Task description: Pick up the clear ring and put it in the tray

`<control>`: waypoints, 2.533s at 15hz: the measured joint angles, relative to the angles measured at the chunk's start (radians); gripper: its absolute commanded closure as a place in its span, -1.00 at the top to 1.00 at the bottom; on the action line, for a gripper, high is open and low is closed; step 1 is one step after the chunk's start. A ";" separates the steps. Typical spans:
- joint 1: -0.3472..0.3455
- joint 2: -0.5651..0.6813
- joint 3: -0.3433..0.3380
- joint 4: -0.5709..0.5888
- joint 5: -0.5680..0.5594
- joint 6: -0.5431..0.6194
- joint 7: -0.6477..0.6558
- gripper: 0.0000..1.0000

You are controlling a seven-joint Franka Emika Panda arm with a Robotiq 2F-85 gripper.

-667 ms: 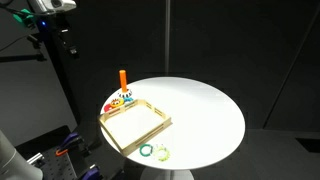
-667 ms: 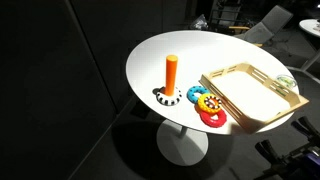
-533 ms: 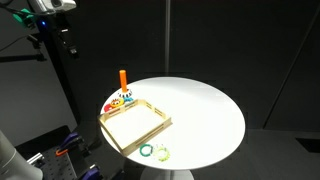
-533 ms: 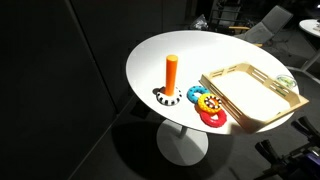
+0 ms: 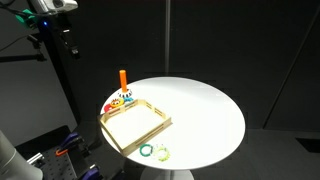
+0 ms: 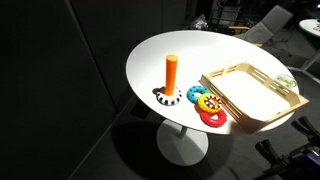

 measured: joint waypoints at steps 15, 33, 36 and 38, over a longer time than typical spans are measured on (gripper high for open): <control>0.006 0.316 -0.164 0.016 0.016 0.332 -0.175 1.00; -0.167 0.351 -0.352 -0.058 -0.079 0.332 -0.201 1.00; -0.238 0.339 -0.378 -0.081 -0.150 0.332 -0.197 1.00; -0.264 0.329 -0.386 -0.087 -0.168 0.332 -0.197 1.00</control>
